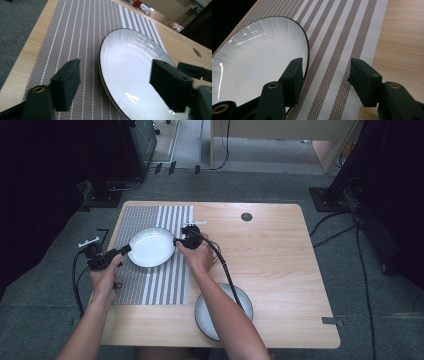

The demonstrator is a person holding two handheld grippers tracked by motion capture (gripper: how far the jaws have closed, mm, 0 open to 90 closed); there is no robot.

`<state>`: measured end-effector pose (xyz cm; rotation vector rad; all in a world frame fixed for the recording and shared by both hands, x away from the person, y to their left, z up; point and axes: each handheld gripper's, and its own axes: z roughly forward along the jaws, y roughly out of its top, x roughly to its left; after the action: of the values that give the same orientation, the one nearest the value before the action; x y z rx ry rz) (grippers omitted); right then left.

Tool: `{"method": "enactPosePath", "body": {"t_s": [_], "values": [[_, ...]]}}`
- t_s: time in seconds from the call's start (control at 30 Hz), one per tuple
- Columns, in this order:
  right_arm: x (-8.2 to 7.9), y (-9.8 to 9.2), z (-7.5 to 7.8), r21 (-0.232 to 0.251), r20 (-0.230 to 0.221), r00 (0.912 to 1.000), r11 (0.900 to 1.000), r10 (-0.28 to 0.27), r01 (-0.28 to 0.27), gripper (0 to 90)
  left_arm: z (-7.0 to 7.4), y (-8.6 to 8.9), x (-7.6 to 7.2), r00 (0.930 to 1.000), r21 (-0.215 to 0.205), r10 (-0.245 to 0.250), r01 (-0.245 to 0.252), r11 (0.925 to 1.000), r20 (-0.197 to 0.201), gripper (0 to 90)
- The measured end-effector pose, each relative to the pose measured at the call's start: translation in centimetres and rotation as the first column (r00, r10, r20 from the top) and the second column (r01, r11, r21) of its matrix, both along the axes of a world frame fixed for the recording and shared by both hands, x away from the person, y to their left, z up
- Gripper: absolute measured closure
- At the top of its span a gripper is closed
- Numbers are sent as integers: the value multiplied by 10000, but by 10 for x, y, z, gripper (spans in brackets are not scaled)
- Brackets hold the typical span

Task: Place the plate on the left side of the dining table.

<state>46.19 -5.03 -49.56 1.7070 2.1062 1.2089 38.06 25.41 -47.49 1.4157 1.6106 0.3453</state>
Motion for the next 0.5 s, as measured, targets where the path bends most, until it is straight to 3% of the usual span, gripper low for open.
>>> {"method": "enactPosePath", "body": {"t_s": [0.07, 0.17, 0.33, 0.4, 0.5], "values": [[-2, -3, 1, -236, 41, 9998, 9996, 179, -178, 367, 3, -1, -7, 9996, 121, -44, 41, 9999, 263, 178], [-5, -9, 2, -219, 218, 9987, 9987, 468, -463, 333, 6, -2, -19, 9985, 316, -154, 137, 9994, 527, 161], [-10, -26, 8, 319, 69, 9999, 9994, 132, -134, 303, 8, -6, -39, 9974, 323, -128, 105, 9994, 708, 151], [-13, -34, 10, 504, 3, 9997, 9984, 238, -238, 277, 7, -10, -47, 9974, 397, -178, 151, 9991, 696, 151], [-17, -45, 13, 616, 61, 9995, 9976, 317, -320, 263, 5, -16, -60, 9971, 749, -251, 197, 9970, 722, 151]]}}
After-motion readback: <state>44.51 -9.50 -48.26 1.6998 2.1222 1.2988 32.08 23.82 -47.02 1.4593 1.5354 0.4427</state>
